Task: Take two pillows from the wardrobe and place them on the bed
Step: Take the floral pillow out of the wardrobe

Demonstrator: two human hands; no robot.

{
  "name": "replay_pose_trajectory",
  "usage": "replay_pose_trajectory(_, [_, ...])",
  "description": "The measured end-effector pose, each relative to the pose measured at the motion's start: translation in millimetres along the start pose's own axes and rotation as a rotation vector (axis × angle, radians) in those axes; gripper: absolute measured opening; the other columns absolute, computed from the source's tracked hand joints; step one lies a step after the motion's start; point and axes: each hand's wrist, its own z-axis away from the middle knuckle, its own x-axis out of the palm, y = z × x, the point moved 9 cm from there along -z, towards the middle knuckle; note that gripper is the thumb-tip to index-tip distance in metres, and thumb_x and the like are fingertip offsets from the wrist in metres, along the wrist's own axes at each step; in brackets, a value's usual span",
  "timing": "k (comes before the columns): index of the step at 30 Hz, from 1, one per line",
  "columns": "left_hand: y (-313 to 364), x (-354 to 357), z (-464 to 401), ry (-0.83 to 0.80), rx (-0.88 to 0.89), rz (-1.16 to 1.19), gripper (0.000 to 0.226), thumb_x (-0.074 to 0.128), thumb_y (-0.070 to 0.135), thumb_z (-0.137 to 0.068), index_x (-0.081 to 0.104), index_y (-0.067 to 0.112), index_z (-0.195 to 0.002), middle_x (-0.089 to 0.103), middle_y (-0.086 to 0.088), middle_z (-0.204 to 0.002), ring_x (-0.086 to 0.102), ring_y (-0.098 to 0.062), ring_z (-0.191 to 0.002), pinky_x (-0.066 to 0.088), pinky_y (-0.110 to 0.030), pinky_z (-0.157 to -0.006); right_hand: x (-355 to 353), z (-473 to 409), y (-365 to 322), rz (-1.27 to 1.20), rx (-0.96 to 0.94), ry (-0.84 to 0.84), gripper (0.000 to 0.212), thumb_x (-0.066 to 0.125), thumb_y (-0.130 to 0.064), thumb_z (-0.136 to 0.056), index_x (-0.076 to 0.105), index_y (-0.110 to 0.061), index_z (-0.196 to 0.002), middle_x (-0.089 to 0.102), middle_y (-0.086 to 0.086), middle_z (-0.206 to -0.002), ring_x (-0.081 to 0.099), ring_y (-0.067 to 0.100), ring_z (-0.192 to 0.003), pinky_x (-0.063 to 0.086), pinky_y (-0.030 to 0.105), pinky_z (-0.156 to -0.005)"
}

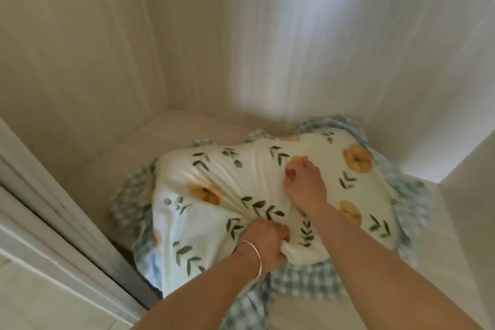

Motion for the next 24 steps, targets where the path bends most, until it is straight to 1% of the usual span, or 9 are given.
replay_pose_trajectory(2, [9.9, 3.4, -2.1, -0.063, 0.124, -0.049, 0.024, 0.062, 0.016, -0.070, 0.063, 0.006, -0.092, 0.068, -0.014, -0.088, 0.060, -0.032, -0.080, 0.046, -0.037, -0.082, -16.3, 5.5, 17.5, 0.074, 0.056, 0.079, 0.030, 0.046, -0.021, -0.088, 0.053, -0.009, -0.114, 0.050, 0.015, -0.121, 0.044, 0.031, -0.110, 0.042, 0.040, -0.090])
replay_pose_trajectory(7, [-2.1, 1.6, -5.7, -0.221, 0.259, -0.315, 0.025, 0.059, 0.015, -0.072, 0.058, 0.014, -0.097, 0.062, -0.005, -0.098, 0.053, -0.025, -0.095, 0.033, -0.033, -0.091, -53.1, 11.6, 59.6, 0.173, 0.189, 0.158, 0.036, 0.047, -0.025, -0.088, 0.050, -0.013, -0.121, 0.047, 0.012, -0.125, 0.039, 0.030, -0.117, 0.038, 0.040, -0.092])
replay_pose_trajectory(12, [-47.2, -26.3, -1.8, -0.147, 0.162, -0.446, 0.031, 0.057, 0.012, -0.072, 0.053, 0.019, -0.102, 0.056, 0.003, -0.108, 0.043, -0.022, -0.106, 0.025, -0.031, -0.092, -63.7, 10.8, 87.0, 0.156, 0.248, 0.059, 0.045, 0.046, -0.029, -0.088, 0.045, -0.017, -0.131, 0.047, 0.011, -0.134, 0.039, 0.031, -0.123, 0.035, 0.039, -0.095])
replay_pose_trajectory(15, [-89.8, -46.3, 4.2, -0.030, -0.075, -0.519, 0.045, 0.056, 0.008, -0.076, 0.047, 0.026, -0.116, 0.048, 0.007, -0.124, 0.038, -0.021, -0.118, 0.022, -0.034, -0.107, -52.9, 17.4, 99.6, 0.035, 0.310, -0.125, 0.048, 0.042, -0.039, -0.089, 0.042, -0.021, -0.134, 0.051, 0.011, -0.133, 0.045, 0.032, -0.119, 0.038, 0.037, -0.093])
replay_pose_trajectory(17, [-118.7, -58.2, 12.0, 0.069, -0.291, -0.454, 0.047, 0.052, 0.006, -0.080, 0.045, 0.029, -0.121, 0.039, 0.008, -0.137, 0.030, -0.021, -0.130, 0.018, -0.042, -0.113, -49.8, 20.2, 102.7, -0.067, 0.393, -0.193, 0.049, 0.039, -0.041, -0.090, 0.049, -0.015, -0.129, 0.055, 0.014, -0.130, 0.050, 0.032, -0.115, 0.039, 0.033, -0.087])
replay_pose_trajectory(18, [-133.8, -63.8, 17.9, 0.149, -0.416, -0.328, 0.044, 0.048, 0.004, -0.082, 0.048, 0.030, -0.117, 0.037, 0.007, -0.140, 0.027, -0.023, -0.131, 0.021, -0.043, -0.113, -48.2, 20.2, 103.0, -0.097, 0.423, -0.206, 0.051, 0.037, -0.042, -0.090, 0.050, -0.011, -0.128, 0.055, 0.015, -0.130, 0.052, 0.032, -0.114, 0.039, 0.032, -0.086])
replay_pose_trajectory(21, [-177.7, -68.7, 40.8, 0.444, -0.797, 0.269, 0.036, 0.042, 0.001, -0.084, 0.056, 0.029, -0.102, 0.037, 0.000, -0.140, 0.028, -0.030, -0.126, 0.035, -0.043, -0.102, -35.6, 28.0, 102.4, -0.162, 0.525, -0.274, 0.065, 0.036, -0.056, -0.087, 0.050, -0.008, -0.128, 0.055, 0.014, -0.130, 0.054, 0.032, -0.112, 0.044, 0.035, -0.093])
replay_pose_trajectory(23, [-191.6, -57.3, 51.7, 0.516, -1.008, 0.511, 0.033, 0.044, 0.018, -0.089, 0.051, 0.026, -0.120, 0.032, -0.010, -0.142, 0.031, -0.037, -0.125, 0.035, -0.044, -0.100, -23.0, 32.7, 100.0, -0.205, 0.567, -0.309, 0.076, 0.034, -0.068, -0.082, 0.052, -0.010, -0.127, 0.056, 0.014, -0.130, 0.054, 0.032, -0.113, 0.042, 0.036, -0.096])
replay_pose_trajectory(24, [-193.3, -49.6, 58.5, 0.505, -1.116, 0.610, 0.043, 0.047, 0.031, -0.090, 0.044, 0.023, -0.132, 0.030, -0.015, -0.142, 0.034, -0.041, -0.124, 0.035, -0.047, -0.102, -16.9, 33.2, 97.5, -0.255, 0.574, -0.313, 0.080, 0.035, -0.072, -0.079, 0.052, -0.011, -0.128, 0.055, 0.014, -0.131, 0.053, 0.032, -0.115, 0.041, 0.037, -0.098])
